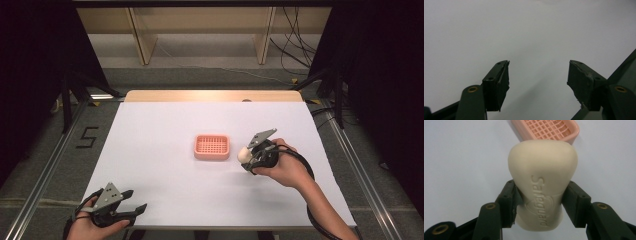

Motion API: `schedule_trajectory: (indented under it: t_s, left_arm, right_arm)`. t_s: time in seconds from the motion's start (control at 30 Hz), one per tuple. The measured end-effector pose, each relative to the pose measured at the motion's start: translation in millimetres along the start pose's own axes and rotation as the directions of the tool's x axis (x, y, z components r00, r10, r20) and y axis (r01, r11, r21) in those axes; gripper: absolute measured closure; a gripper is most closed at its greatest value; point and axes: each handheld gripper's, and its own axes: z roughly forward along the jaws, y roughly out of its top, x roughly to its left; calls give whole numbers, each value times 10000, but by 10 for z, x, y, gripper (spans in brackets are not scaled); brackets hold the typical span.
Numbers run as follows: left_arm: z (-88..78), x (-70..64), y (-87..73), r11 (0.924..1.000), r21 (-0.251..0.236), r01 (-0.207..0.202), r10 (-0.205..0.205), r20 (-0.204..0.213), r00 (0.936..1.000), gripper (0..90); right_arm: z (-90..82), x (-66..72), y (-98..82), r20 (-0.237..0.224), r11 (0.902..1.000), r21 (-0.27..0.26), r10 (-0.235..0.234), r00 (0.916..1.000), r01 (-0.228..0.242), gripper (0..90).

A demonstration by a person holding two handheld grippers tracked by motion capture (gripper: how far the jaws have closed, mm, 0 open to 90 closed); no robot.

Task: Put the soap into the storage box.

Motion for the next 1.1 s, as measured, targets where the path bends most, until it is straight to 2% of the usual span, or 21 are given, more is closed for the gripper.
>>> schedule_trajectory:
  t_s: [0.03,0.07,0.1,0.13,0.17,0.2,0.23,0.27,0.3,0.37,0.43,0.47,0.57,0.63,0.77,0.8,0.87,0.93,1.03,1.07,1.1]
  left_arm:
    - [-6,31,6,9991,73,-418,419,-67,9991,332]
    - [1,3,-4,9999,-151,-3,4,76,10000,332]
    - [-12,-20,-15,9994,-23,347,-347,75,9994,332]
    - [-19,-18,-11,9997,-31,256,-256,15,9997,332]
    - [-32,44,1,9987,59,-499,499,-77,9987,332]
    - [-32,44,1,9987,59,-499,499,-77,9987,332]
    - [-39,4,-17,9999,62,151,-151,28,9999,332]
    - [-39,4,-17,9999,62,151,-151,28,9999,332]
    - [-43,-9,-29,9991,64,411,-411,116,9991,332]
    - [-44,-15,-31,9992,-29,411,-411,-2,9992,332]
    - [-53,-12,-36,9991,49,431,-430,-110,9990,332]
    - [-55,31,-24,9998,23,-220,220,-100,9997,332]
    - [-64,5,-36,9998,15,202,-202,-64,9998,332]
    - [-65,13,-36,10000,-29,69,-69,-125,9999,332]
    - [-62,1,-43,9996,-113,256,-258,-172,9995,332]
    - [-67,10,-41,9998,-61,210,-210,-71,9998,332]
    - [-59,5,-45,9995,-202,230,-234,-206,9995,332]
    - [-52,-13,-49,9982,-316,501,-507,-171,9986,332]
    - [-54,-12,-49,9982,-333,500,-506,-172,9986,332]
    - [-56,1,-48,9992,-257,318,-325,-266,9991,332]
    - [-55,16,-44,9997,-234,113,-120,-292,9995,332]
  right_arm:
    - [11,-15,4,114,9998,-101,-159,9998,160,500]
    - [3,-15,9,33,9999,-34,-105,9999,105,500]
    - [4,-24,16,-7,9998,0,-200,9998,200,500]
    - [-8,-19,20,74,9998,43,-208,9998,208,500]
    - [5,-27,28,102,9996,0,-293,9995,293,500]
    - [5,-27,28,102,9996,0,-293,9995,293,500]
    - [8,-30,37,77,9993,-9,-368,9993,368,500]
    - [10,-35,45,12,9993,23,-384,9993,384,500]
    - [18,-22,47,106,9997,3,-240,9997,240,500]
    - [16,-41,56,202,9992,-52,-391,9990,392,500]
    - [10,-36,63,201,9997,-25,-253,9995,253,500]
    - [16,-47,66,67,9989,-137,-454,9989,455,500]
    - [22,-58,79,239,9988,-223,-422,9988,427,500]
    - [14,-56,85,240,9996,-182,-233,9994,238,500]
    - [22,-70,96,285,9988,-427,-241,9993,253,500]
    - [16,-73,98,286,9991,-360,-216,9994,227,500]
    - [3,-77,109,285,9995,-292,-97,9995,105,500]
    - [17,-76,111,490,9989,-467,-40,9988,63,500]
    - [19,-91,127,476,9985,-538,-95,9988,121,500]
    - [21,-101,132,391,9975,-649,-257,9989,282,500]
    - [-6,-104,138,372,9986,-492,-180,9991,199,500]
